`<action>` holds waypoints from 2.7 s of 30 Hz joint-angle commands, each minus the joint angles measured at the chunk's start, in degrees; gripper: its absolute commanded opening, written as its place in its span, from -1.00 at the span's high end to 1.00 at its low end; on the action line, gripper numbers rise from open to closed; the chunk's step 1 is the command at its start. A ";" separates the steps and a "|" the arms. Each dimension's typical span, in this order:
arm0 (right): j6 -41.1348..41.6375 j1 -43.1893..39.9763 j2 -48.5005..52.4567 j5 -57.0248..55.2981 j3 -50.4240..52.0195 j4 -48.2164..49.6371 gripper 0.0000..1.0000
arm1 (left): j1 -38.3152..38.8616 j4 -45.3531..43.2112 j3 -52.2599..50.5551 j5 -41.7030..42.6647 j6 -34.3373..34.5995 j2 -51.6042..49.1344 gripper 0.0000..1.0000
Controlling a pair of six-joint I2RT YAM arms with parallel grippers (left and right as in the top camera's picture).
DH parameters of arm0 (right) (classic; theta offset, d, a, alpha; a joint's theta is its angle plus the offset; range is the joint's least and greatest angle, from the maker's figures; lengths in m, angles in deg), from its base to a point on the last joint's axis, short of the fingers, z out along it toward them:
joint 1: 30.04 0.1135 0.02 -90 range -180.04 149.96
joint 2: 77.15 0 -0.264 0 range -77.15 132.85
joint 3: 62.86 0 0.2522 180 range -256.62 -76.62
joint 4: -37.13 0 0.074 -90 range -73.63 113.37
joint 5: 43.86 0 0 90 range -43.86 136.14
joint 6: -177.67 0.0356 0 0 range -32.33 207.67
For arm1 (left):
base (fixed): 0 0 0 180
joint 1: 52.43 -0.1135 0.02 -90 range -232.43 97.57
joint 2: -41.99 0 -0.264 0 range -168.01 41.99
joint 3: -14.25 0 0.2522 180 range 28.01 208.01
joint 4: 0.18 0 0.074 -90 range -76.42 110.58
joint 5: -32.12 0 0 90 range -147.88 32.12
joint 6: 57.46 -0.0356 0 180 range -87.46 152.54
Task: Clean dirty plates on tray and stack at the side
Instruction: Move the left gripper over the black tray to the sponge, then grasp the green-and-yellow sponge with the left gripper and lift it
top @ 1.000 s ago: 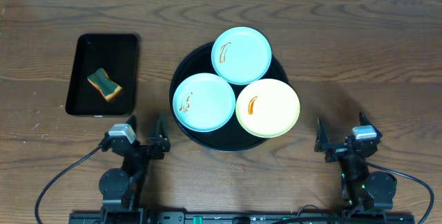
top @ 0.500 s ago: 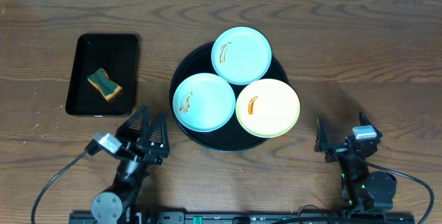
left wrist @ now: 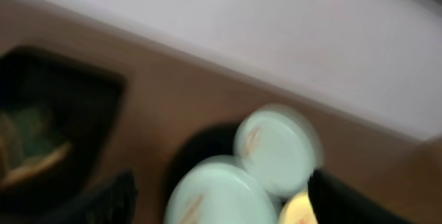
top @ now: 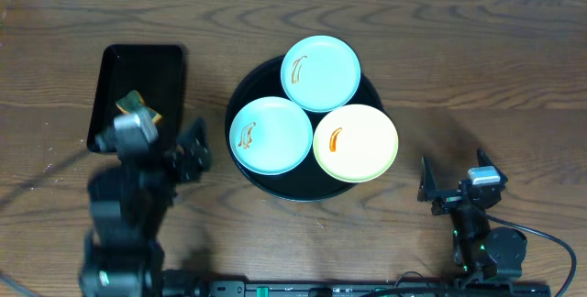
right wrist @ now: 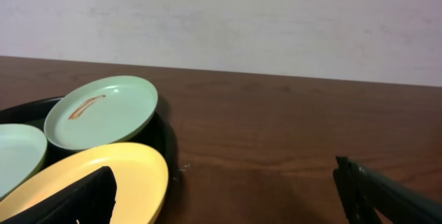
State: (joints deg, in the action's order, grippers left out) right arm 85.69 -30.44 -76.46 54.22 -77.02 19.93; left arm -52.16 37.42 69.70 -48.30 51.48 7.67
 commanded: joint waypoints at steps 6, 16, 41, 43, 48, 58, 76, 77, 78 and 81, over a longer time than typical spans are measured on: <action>-0.44 0.48 -0.28 -0.13 0.09 -0.20 -0.99 | 0.17 23.89 29.44 -13.07 -5.38 -29.68 -0.60; -0.44 0.48 -0.28 -0.11 0.09 -0.20 -0.99 | -5.88 34.53 43.30 -13.03 -3.39 -42.56 -0.60; -0.44 0.48 -0.28 -0.11 0.09 -0.20 -0.98 | -16.98 29.57 50.31 -6.64 -3.39 -70.14 -0.95; -0.44 0.48 -0.28 -0.11 0.09 -0.20 -0.99 | -17.07 29.44 50.31 -8.76 -3.28 -72.43 -0.75; -0.44 0.48 -0.28 -0.11 0.09 -0.20 -0.98 | -17.33 29.64 50.31 -16.94 0.02 -78.34 -0.74; -0.44 0.48 -0.28 -0.13 0.09 -0.20 -0.99 | -17.49 27.87 50.27 -13.07 0.22 -86.44 -0.74; -0.44 0.48 -0.28 -0.13 0.09 -0.20 -0.99 | -17.57 26.40 50.27 -12.63 0.22 -90.77 0.59; -0.44 0.48 -0.28 -0.13 0.09 -0.20 -0.99 | -17.57 26.38 50.27 -12.61 0.24 -90.77 0.73; -0.44 0.48 -0.28 -0.11 0.09 -0.20 -0.98 | -17.57 26.38 50.27 -12.61 0.24 -90.73 0.85; -0.44 0.48 -0.28 -0.11 0.09 -0.20 -0.99 | -17.57 26.43 50.27 -12.61 0.22 -90.66 0.85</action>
State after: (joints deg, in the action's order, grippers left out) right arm 85.72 -30.44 -76.46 54.19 -77.02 19.97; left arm -69.31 63.78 119.51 -60.84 51.87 -82.51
